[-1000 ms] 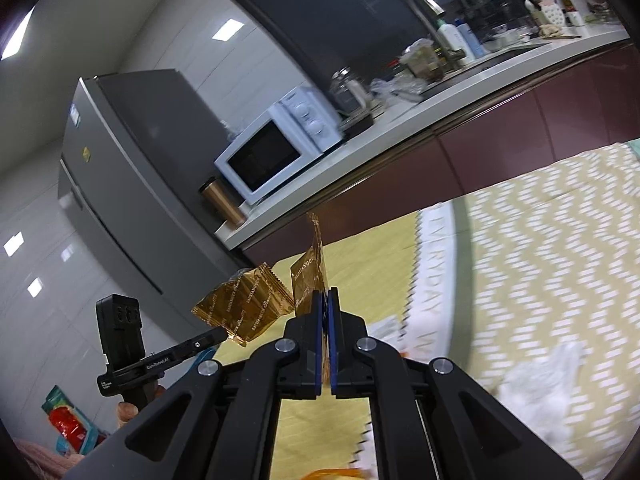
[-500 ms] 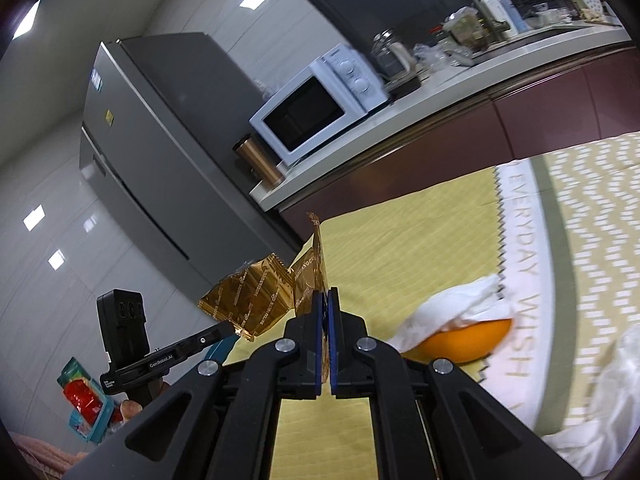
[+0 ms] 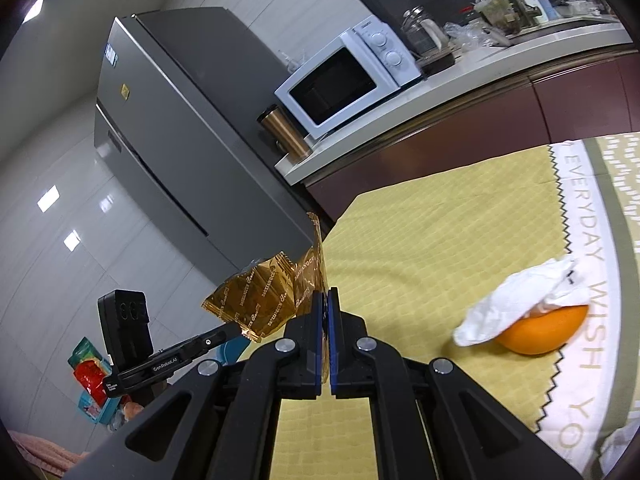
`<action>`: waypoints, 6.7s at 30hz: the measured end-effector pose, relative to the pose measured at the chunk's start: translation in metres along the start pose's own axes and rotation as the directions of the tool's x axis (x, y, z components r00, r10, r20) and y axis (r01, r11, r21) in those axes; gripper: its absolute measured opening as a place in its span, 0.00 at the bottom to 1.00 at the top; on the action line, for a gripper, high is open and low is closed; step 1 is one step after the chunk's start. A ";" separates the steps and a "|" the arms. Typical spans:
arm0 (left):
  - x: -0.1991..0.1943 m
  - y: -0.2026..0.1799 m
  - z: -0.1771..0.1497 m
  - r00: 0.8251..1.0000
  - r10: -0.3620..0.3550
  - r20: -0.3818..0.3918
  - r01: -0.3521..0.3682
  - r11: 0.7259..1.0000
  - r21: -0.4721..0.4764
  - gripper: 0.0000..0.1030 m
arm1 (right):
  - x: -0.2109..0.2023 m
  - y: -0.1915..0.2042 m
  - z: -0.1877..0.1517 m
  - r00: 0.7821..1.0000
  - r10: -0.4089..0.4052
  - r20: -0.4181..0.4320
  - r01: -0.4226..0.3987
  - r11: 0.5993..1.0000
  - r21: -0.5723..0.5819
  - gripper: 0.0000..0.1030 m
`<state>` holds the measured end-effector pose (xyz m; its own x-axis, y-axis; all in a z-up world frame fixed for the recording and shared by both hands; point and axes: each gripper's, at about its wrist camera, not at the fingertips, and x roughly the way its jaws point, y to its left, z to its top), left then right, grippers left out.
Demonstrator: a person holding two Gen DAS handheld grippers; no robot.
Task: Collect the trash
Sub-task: 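Carry both gold wrappers over to the blue bin, then open both tools to drop the wrappers into the bin, then move both tools back over the table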
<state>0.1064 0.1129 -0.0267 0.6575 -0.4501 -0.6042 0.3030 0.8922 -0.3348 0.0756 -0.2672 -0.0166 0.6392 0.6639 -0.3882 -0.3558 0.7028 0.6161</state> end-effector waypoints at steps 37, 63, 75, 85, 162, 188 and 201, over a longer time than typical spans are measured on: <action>-0.056 0.063 -0.007 0.989 0.140 0.053 -0.137 0.988 -0.072 0.01 | 0.074 0.041 -0.001 0.984 0.113 -0.141 -0.120 0.992 -0.045 0.02; -0.079 0.102 -0.013 0.972 0.224 0.076 -0.211 0.967 -0.145 0.01 | 0.119 0.070 0.000 0.958 0.177 -0.224 -0.197 0.978 -0.069 0.02; -0.089 0.117 -0.017 0.963 0.256 0.082 -0.239 0.956 -0.171 0.01 | 0.140 0.083 -0.002 0.945 0.193 -0.265 -0.221 0.972 -0.079 0.02; -0.094 0.127 -0.017 0.956 0.280 0.084 -0.260 0.946 -0.193 0.01 | 0.156 0.093 -0.002 0.935 0.196 -0.296 -0.233 0.968 -0.096 0.02; -0.034 0.207 -0.044 0.939 0.336 -0.069 -0.339 0.883 -0.323 0.17 | 0.272 0.131 -0.032 0.854 0.040 -0.518 -0.141 0.978 -0.157 0.23; -0.003 0.018 -0.035 0.998 -0.061 -0.021 0.062 0.998 0.021 0.30 | 0.052 0.054 0.018 0.983 -0.077 -0.164 0.049 0.985 -0.168 0.34; 0.060 -0.136 -0.059 0.904 -0.357 -0.234 0.405 0.892 0.202 0.42 | -0.088 -0.053 0.002 0.900 -0.432 0.050 0.433 0.902 0.004 0.41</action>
<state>0.0643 -0.0377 -0.0601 0.3249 -0.7345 -0.5957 0.6757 0.6210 -0.3971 0.0396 -0.3627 -0.0137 0.7634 0.2810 -0.5817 -0.0414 0.9198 0.3901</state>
